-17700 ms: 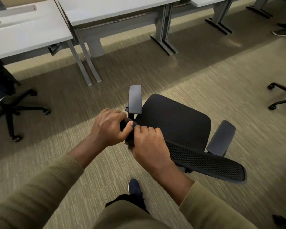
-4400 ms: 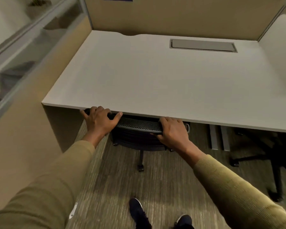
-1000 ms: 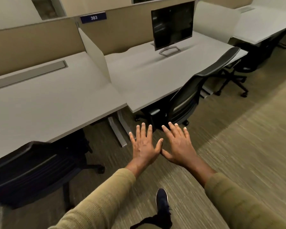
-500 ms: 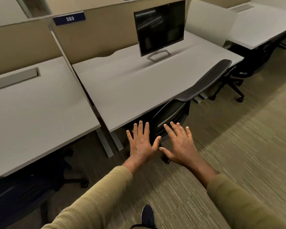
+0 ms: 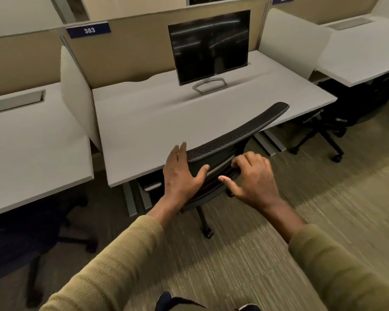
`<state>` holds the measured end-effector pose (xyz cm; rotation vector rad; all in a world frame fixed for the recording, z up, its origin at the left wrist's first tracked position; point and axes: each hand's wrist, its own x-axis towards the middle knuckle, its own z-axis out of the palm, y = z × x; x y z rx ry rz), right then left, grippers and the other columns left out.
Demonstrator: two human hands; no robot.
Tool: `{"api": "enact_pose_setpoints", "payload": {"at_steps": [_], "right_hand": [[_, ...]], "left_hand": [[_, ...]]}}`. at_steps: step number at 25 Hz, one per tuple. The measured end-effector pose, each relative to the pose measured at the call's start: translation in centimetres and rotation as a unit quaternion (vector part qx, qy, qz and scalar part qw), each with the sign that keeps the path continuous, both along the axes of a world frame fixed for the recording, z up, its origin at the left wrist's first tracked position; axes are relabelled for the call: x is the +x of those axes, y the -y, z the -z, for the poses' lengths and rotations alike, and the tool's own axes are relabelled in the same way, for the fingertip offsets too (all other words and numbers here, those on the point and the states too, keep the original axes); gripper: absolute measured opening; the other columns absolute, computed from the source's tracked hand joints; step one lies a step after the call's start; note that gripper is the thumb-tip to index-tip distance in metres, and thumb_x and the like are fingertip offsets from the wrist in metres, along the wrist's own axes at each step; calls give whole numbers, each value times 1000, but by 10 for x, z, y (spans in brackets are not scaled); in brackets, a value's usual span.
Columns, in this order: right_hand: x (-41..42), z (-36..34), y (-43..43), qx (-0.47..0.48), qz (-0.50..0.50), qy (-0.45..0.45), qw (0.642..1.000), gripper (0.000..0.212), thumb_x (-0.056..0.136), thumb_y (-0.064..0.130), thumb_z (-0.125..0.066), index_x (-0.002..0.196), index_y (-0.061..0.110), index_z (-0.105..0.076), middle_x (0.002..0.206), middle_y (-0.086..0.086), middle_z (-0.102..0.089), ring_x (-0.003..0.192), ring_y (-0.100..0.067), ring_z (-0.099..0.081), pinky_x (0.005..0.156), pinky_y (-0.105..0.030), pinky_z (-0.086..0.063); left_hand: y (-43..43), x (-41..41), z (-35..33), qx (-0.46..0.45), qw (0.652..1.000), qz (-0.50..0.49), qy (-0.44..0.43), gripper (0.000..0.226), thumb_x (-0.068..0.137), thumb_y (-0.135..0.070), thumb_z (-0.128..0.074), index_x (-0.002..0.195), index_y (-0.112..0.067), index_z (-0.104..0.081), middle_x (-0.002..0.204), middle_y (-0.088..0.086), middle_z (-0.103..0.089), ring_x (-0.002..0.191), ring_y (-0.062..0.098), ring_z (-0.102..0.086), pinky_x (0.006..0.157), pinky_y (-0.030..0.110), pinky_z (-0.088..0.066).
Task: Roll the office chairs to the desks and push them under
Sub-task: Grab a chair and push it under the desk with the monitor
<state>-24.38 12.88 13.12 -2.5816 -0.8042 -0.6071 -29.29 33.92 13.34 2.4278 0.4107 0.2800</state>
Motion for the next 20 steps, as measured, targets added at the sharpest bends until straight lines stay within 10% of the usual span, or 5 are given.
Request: {"api": "enact_pose_setpoints", "payload": {"at_steps": [10,20], "right_hand": [[161,-42,38,-188,-110,-106,970,78,77,68,-64,139,23,-48,137,-9,-53,130,-31,-45,114,-56,-25],[265,-41,71,-262,-169,-163,936,43,74,51,-67,109,29,-59,101,4,-63,103,-26,-58,103,-53,-33]], "left_hand": [[43,70,-43,131,960,-126,-214,71,72,-76,-67,120,-24,-63,117,4,-64,118,32,-54,101,51,-43],[110,172,-42,134,949,-14,-284,55,68,-68,-69,99,-23,-63,92,-4,-65,87,22,-62,85,40,-55]]}}
